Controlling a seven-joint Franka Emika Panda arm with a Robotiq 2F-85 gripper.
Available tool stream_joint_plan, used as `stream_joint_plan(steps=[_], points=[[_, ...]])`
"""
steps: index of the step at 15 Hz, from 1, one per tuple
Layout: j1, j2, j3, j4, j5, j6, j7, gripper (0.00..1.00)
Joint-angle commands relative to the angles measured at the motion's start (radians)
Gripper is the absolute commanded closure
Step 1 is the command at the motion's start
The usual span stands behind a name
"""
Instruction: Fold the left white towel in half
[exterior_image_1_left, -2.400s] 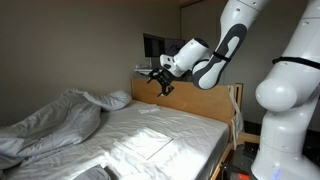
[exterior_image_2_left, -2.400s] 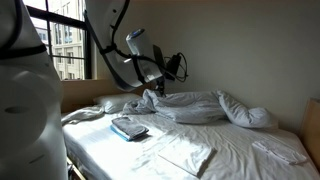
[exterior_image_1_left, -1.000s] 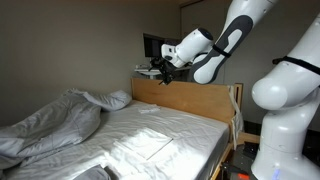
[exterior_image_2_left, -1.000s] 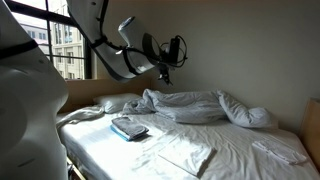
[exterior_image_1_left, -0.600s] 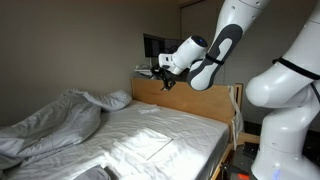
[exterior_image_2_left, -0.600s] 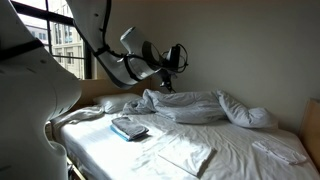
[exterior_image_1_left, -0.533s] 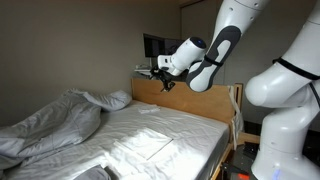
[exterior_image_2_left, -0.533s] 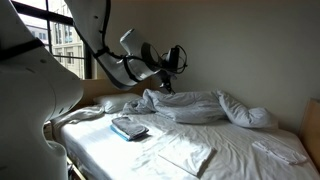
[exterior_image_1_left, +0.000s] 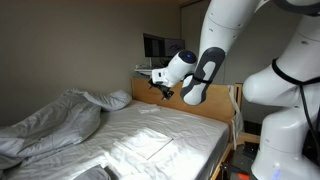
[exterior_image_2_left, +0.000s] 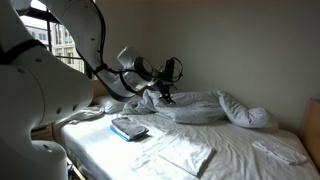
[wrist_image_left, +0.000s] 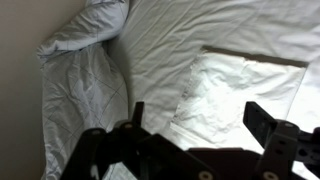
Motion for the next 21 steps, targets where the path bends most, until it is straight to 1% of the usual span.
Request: stream_joint_plan(steps=[1,3,8,12,16,21], points=[[-0.071,-0.144,0.102,-0.011,0.027,0.019,0.125,0.0],[-0.106,-0.213,0.145,-0.004,0.028,0.021,0.205,0.0],[-0.107,-0.408,0.202,0.014,0.035,0.02,0.424,0.0],[-0.151,-0.574,0.279,0.013,0.027,0.025,0.59,0.0],[-0.24,-0.749,0.38,0.029,0.021,0.025,0.764,0.0],[-0.374,-0.975,0.526,0.1,0.045,0.024,0.953,0.0]])
